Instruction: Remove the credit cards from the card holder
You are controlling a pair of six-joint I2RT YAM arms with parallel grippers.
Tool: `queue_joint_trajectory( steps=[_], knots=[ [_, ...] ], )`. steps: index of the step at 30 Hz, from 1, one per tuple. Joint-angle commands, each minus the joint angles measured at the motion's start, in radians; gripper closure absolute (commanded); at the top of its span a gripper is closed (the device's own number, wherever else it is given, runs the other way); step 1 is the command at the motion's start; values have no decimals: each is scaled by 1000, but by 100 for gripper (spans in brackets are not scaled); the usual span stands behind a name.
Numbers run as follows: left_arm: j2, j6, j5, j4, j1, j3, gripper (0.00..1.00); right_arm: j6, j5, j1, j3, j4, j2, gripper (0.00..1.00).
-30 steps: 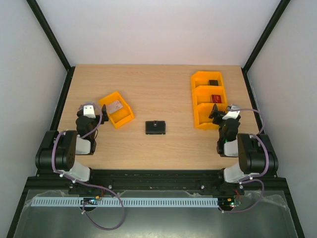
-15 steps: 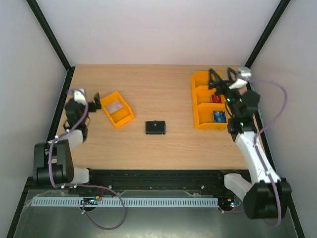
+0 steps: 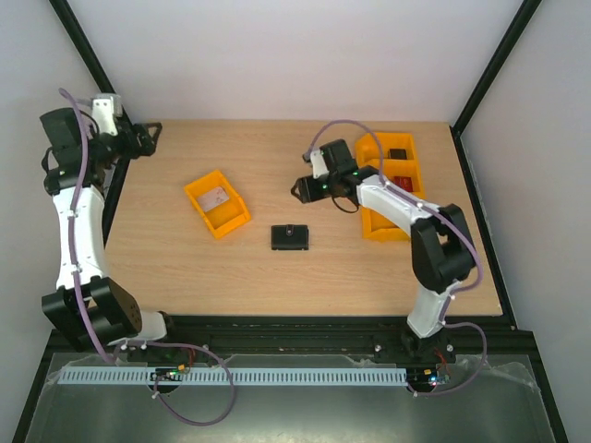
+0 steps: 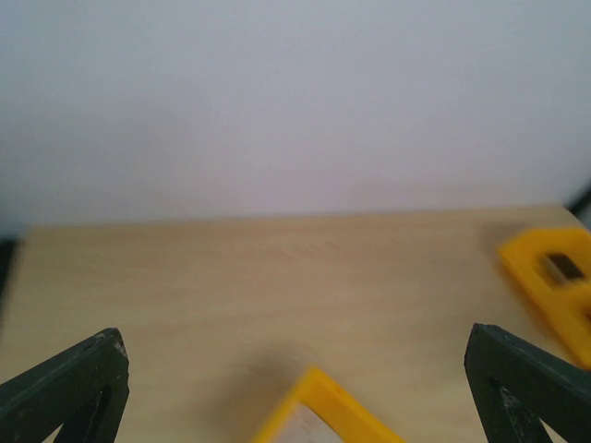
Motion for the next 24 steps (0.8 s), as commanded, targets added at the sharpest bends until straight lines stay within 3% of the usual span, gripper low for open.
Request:
queue_joint_trajectory(
  steps=[1,8,12,19,22,24],
  knots=[
    [26,19,179,-349,-47,-3,1,-20,4,7,43,-253,93,40],
    [-21,123,158,-438,-289,-48,1,14,-68,8,-37,-287,187,41],
    [-17,87,233,-409,-321,-91,1,42,-153,9,-89,-242,231,49],
    [-6,63,219,-371,-358,-136,1,139,-305,7,-169,-91,223,75],
    [-6,64,229,-368,-366,-142,1,195,-364,6,-208,-9,219,97],
    [-5,67,230,-366,-370,-153,1,234,-416,5,-233,53,211,98]
  ],
)
